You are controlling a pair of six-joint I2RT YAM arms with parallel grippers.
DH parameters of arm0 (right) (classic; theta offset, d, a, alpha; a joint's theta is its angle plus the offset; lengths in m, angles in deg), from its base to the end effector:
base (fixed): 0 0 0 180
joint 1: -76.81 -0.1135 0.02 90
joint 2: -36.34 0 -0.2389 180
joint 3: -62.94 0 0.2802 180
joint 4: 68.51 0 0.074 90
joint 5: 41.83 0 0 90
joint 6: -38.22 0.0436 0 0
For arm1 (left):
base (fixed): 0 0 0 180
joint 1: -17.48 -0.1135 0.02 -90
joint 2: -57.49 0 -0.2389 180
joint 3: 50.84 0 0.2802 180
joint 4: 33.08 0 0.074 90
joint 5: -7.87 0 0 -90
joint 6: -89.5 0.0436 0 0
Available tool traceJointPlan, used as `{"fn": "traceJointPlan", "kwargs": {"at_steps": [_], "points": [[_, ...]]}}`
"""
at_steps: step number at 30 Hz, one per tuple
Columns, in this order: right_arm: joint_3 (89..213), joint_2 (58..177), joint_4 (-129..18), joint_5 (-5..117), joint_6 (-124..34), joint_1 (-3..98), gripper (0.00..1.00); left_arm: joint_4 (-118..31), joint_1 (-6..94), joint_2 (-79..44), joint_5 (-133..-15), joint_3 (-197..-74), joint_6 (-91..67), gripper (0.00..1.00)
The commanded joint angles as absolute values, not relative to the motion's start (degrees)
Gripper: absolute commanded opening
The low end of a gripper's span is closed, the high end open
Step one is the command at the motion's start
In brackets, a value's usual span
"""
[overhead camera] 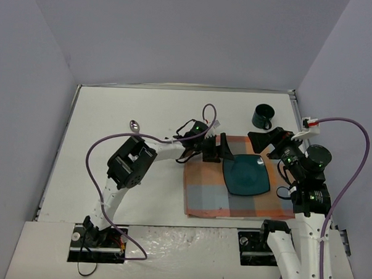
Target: Set the dinner table for one person
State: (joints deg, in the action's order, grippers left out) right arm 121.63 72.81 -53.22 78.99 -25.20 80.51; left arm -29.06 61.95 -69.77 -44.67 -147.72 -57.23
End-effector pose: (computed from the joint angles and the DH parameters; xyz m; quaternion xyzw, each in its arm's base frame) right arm 0.1989 0.0095 0.3749 -0.0250 0.6690 0.3158 0.6724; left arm 0.3409 -0.3718 0.1137 0.0824 0.8182 -0.5590 0.1061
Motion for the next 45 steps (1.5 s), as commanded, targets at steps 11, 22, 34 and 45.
{"fn": "traceJointPlan", "kwargs": {"at_steps": [11, 22, 34, 45], "points": [[124.2, 76.0, -50.3, 62.5, -35.7, 80.2, 1.0, -67.8, 59.5, -46.9, -74.8, -155.1, -34.8, 0.97], [135.1, 98.4, -50.3, 56.2, -37.6, 80.3, 1.0, -85.5, 49.3, -25.4, -83.6, -149.1, -23.0, 0.97], [149.6, 125.3, -54.9, 53.6, -44.2, 80.9, 0.88, -81.7, 37.7, -18.3, -82.1, -135.1, -16.3, 0.97], [165.4, 144.9, -55.5, 62.0, -56.1, 80.4, 0.72, -81.9, 33.8, -20.2, -83.7, -134.0, -16.3, 0.97]]}}
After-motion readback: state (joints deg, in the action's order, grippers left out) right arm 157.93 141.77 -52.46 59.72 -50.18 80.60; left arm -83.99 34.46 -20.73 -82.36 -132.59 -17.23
